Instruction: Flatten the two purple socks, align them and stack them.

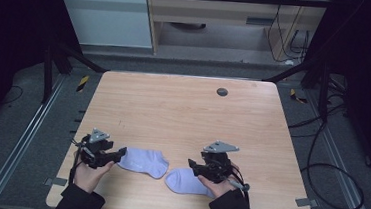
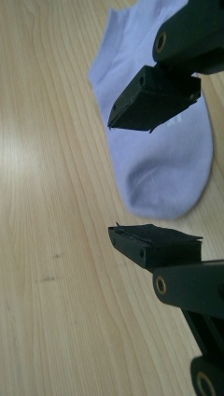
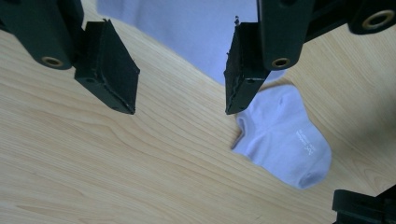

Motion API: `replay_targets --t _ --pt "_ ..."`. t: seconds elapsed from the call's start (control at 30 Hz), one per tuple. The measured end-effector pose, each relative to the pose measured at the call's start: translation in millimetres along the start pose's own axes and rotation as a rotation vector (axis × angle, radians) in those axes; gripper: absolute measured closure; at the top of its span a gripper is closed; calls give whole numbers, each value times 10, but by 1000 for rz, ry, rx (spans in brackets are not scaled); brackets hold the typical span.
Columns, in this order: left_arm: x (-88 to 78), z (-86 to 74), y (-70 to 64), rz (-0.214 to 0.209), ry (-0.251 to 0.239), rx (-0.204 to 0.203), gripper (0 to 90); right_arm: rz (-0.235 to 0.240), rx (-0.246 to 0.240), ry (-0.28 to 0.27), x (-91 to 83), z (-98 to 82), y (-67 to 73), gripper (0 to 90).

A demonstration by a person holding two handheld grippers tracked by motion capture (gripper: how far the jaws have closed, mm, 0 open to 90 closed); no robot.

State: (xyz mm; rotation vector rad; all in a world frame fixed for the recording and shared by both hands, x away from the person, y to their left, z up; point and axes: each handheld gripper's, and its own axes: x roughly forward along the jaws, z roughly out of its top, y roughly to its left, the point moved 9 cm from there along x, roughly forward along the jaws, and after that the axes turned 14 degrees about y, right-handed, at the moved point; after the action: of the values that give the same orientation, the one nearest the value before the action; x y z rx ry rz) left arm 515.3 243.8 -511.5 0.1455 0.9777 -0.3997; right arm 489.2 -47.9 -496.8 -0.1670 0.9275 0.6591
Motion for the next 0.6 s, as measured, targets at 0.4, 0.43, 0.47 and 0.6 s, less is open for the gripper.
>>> replay_targets --t 0.4,0.43,0.47,0.6 --pt "143 -119 263 47 55 -18 458 15 -7 57 444 225 280 479" --pt "154 -117 267 47 51 -20 464 13 -8 60 484 236 301 487" --pt "164 -125 274 48 57 -19 468 13 -8 67 523 243 323 494" --pt "214 -153 277 52 79 -8 485 15 -8 95 677 273 418 527"
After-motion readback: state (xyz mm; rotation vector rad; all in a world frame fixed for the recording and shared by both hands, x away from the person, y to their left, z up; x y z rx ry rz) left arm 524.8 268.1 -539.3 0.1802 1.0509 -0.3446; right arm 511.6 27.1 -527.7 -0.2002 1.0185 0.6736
